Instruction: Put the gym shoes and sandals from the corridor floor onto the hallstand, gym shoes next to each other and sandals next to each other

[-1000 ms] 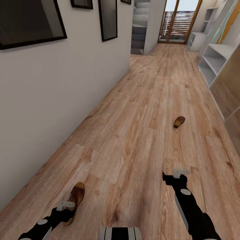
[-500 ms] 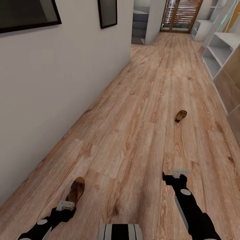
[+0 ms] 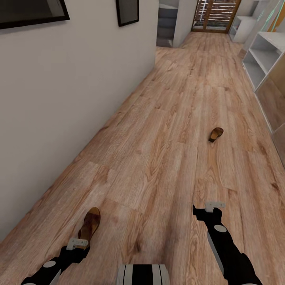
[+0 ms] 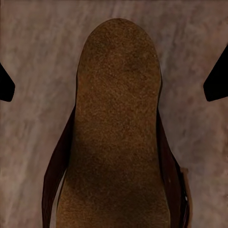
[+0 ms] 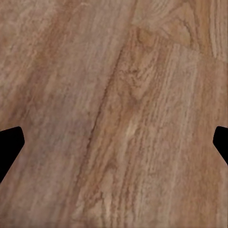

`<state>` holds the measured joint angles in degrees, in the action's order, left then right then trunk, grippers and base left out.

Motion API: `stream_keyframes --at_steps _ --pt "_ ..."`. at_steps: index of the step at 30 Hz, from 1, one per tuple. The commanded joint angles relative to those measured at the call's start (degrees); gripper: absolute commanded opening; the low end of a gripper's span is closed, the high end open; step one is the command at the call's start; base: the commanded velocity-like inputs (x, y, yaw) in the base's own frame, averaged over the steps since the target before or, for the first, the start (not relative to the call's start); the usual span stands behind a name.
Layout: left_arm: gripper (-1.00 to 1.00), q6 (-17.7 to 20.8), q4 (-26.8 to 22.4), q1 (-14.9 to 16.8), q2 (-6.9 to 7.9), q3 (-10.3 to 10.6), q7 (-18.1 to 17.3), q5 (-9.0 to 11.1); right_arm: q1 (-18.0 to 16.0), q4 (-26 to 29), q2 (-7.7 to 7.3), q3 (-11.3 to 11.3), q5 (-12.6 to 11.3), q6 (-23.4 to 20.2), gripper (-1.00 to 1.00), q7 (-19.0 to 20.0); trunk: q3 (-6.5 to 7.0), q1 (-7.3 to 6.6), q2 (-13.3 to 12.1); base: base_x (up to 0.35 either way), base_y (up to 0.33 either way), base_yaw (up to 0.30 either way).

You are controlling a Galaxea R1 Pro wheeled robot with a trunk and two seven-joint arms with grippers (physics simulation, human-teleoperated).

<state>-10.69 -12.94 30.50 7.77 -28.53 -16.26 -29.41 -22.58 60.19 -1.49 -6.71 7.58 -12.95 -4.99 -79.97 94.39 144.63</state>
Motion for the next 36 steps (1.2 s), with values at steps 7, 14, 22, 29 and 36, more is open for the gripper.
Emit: stream_keyframes --at_steps 7,14,22,29,36 --pt "1.0 -1.98 0.02 -0.01 0.04 -0.45 -0.27 -0.33 -0.01 -0.41 0.0 0.03 0.6 -0.41 1.0 -0.03 -0.7 0.07 0.05 0.0 0.0 0.0" --pt "1.0 -3.06 0.02 -0.02 0.06 -0.47 -0.24 -0.22 -0.01 -0.66 0.0 0.03 0.6 -0.24 1.0 -0.02 -2.25 0.25 0.15 0.0 0.0 0.0" --pt "1.0 -3.23 0.0 0.0 0.06 -0.54 -0.19 -0.21 -0.01 -0.69 0.0 0.03 0.6 0.99 1.0 -0.02 -3.58 0.4 0.23 0.0 0.0 0.0" --pt "1.0 -3.28 -0.06 0.0 0.09 -0.56 -0.18 -0.21 -0.01 -0.74 0.0 0.03 0.6 1.15 1.0 -0.02 -4.02 0.45 0.25 0.0 0.0 0.0" --pt "1.0 -3.28 -0.07 0.0 0.14 -0.56 -0.18 -0.21 -0.01 -0.77 0.0 0.03 0.6 1.17 1.0 -0.02 -5.57 0.63 0.35 0.0 0.0 0.0"
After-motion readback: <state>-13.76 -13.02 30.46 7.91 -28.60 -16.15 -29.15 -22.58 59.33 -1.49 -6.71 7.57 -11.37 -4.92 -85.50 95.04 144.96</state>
